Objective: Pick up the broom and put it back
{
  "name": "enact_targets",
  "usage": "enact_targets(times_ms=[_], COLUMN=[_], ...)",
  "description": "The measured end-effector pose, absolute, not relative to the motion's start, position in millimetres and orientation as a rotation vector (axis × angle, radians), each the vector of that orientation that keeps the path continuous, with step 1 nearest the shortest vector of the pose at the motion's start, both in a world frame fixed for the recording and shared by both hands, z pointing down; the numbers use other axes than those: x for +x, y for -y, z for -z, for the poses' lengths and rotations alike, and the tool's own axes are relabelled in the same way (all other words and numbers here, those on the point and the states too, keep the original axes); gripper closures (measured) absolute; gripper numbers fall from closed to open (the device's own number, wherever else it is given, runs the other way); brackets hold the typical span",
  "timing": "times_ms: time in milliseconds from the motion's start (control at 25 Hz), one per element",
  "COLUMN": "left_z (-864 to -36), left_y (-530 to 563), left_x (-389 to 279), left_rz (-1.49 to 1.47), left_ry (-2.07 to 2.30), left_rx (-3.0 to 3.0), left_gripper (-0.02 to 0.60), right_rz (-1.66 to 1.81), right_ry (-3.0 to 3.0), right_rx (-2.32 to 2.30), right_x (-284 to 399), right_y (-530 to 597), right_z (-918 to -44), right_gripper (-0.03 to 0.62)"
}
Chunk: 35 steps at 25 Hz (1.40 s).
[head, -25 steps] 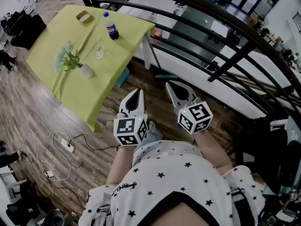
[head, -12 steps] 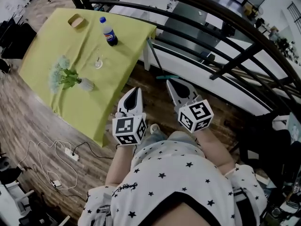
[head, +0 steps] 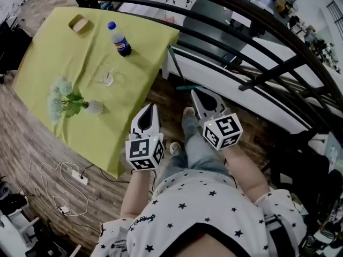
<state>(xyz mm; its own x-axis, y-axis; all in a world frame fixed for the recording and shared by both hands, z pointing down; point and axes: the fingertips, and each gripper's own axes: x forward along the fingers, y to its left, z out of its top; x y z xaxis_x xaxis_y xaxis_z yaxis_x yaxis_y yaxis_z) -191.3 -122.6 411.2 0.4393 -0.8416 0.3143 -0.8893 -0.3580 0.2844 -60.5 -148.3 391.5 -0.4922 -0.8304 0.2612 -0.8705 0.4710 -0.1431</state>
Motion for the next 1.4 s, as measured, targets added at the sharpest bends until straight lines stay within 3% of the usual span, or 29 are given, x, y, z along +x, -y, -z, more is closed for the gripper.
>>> enact_targets(times_ms=[1200,1400], left_z=[-512.3,-522.1], left_y=[277.1,287.9], left_x=[-151.4,-147.5], left_rz=[-0.266,-0.271], left_ry=[1.509,1.503], left_rx=[2.133,2.122], left_gripper=[0.569,0.570], right_rz=[-0.464,-0.487], right_ry=[2.475,2.459], right_rx=[1.307,1.271], right_x=[-43.1,-46.7], right_y=[359.4,379.7], right_z=[-578.5,-608.4], right_gripper=[0.599,0.546])
